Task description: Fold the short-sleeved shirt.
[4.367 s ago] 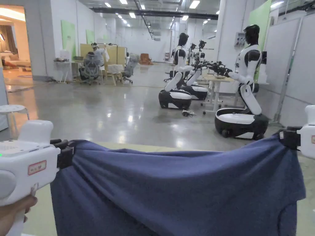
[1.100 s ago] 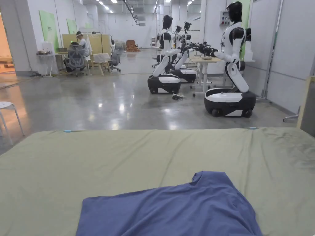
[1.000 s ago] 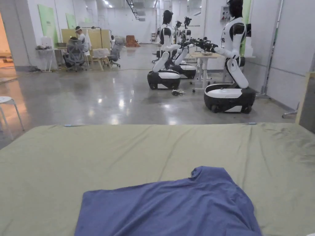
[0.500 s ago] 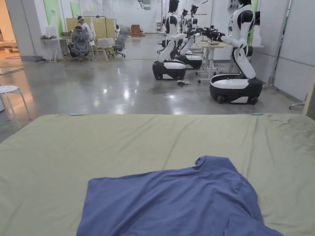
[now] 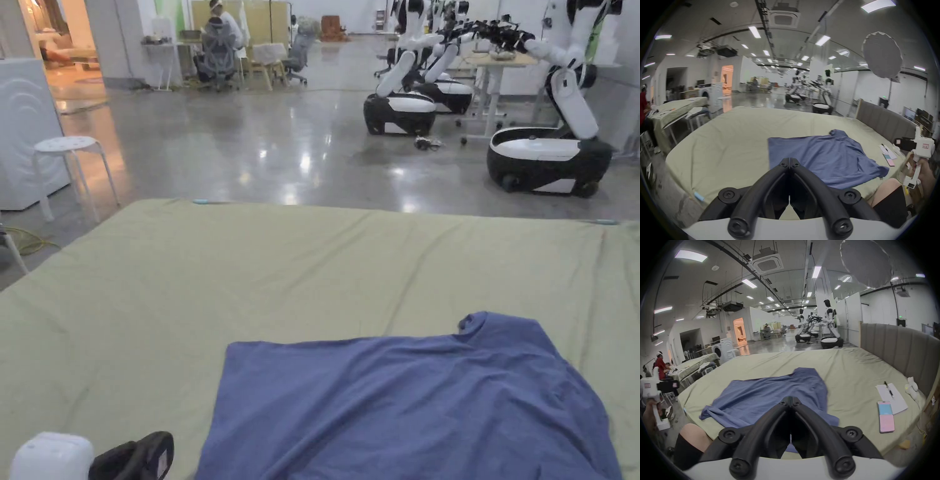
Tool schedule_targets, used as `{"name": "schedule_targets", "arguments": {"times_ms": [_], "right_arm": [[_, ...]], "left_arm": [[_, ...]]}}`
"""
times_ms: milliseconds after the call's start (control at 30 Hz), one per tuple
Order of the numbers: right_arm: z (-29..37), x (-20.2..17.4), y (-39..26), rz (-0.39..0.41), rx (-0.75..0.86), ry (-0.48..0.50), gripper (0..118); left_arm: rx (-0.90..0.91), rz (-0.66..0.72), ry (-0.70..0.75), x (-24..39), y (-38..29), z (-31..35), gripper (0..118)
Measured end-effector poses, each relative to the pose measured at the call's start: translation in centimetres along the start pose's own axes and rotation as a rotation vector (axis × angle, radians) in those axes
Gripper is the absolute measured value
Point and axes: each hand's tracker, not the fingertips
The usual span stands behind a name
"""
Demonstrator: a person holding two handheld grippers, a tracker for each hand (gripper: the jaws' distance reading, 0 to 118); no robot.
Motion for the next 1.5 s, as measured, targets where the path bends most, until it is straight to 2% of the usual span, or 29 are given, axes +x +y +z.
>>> {"name": "schedule_targets", "arguments": {"times_ms": [100,167,300,333,367,433,467,600,633,733,800,833,867,900,933,967,1033,1133,1200,1267,1300,1333,1367,1400,1433,1500], "right_arm": [[-2.1,-1.4,0.5,0.097,-0.015,0.023,0],[-3.8,-1.2,0.6,0.077,-0.034,0.036,0],[-7.3,-0.7,0.8,0.044,-0.074,0.030,0],[-7.9,-0.5,0.9,0.039,-0.082,0.024,0],[-8.6,-0.3,0.9,0.029,-0.089,0.023,0],[-9.8,0.4,1.1,0.003,-0.094,0.024,0],[-10.2,0.6,1.2,-0.003,-0.095,0.025,0],[-12.0,1.6,1.9,-0.011,-0.115,0.016,0],[-12.3,1.9,2.1,-0.016,-0.114,0.017,0],[-12.8,2.1,2.2,-0.006,-0.111,0.019,0],[-13.2,2.4,2.3,0.004,-0.117,0.021,0],[-13.1,2.5,2.2,0.004,-0.116,0.022,0],[-13.1,2.5,2.1,0.006,-0.115,0.022,0],[-13.1,2.5,2.1,0.009,-0.113,0.022,0],[-12.6,2.3,1.8,0.012,-0.113,0.023,0],[-12.3,2.2,1.6,0.012,-0.113,0.023,0],[-12.3,2.3,1.5,-0.004,-0.119,0.028,0],[-12.5,2.0,1.7,0.011,-0.126,0.024,0],[-13.7,2.6,2.1,0.031,-0.154,0.022,0],[-16.1,3.4,3.3,0.059,-0.253,-0.020,1],[-17.9,4.0,4.0,0.079,-0.308,-0.048,9],[-19.7,4.7,4.6,0.103,-0.336,-0.059,40],[-21.5,5.3,5.2,0.094,-0.309,-0.058,75],[-23.6,6.0,5.6,0.093,-0.323,-0.072,103],[-26.4,6.6,5.9,0.089,-0.374,-0.086,110],[-30.8,7.6,6.2,0.058,-0.420,-0.107,106]], "left_arm": [[-0.019,-0.022,0.017,-1.5,2.3,-5.3,0],[-0.032,-0.001,0.013,-2.9,3.7,-9.7,0],[-0.160,-0.012,0.102,-6.3,5.8,-21.7,2],[-0.188,-0.005,0.118,-7.3,6.0,-24.5,18],[-0.230,-0.003,0.118,-8.4,6.1,-27.6,45],[-0.317,0.057,0.128,-10.2,6.0,-33.2,112],[-0.368,0.077,0.125,-11.0,5.7,-35.4,117],[-0.456,0.209,0.214,-12.6,4.4,-41.6,113],[-0.476,0.261,0.190,-12.7,4.0,-42.6,113],[-0.531,0.269,0.195,-12.4,2.6,-44.1,108],[-0.588,0.158,0.268,-10.8,1.7,-44.2,90],[-0.540,0.034,0.263,-10.0,1.8,-43.7,86],[-0.525,0.003,0.244,-8.5,1.9,-42.5,76],[-0.518,0.037,0.217,-8.0,2.1,-41.8,56],[-0.517,0.045,0.216,-7.4,2.1,-41.3,28],[-0.530,0.030,0.187,-6.8,2.0,-41.1,8],[-0.549,-0.039,0.163,-6.5,1.7,-40.8,3],[-0.520,0.060,0.085,-6.8,2.2,-39.3,3],[-0.442,0.041,0.109,-6.6,3.0,-37.9,3],[-0.380,0.039,0.106,-7.2,3.9,-37.1,3],[-0.365,0.053,0.091,-7.3,4.5,-36.6,3],[-0.343,0.072,0.079,-7.4,5.0,-36.1,2],[-0.322,0.084,0.073,-7.4,5.4,-35.7,2],[-0.319,0.085,0.068,-7.5,5.6,-35.6,2],[-0.303,0.109,0.043,-7.6,5.9,-35.4,2],[-0.300,0.177,0.008,-7.9,6.2,-35.1,2]]}}
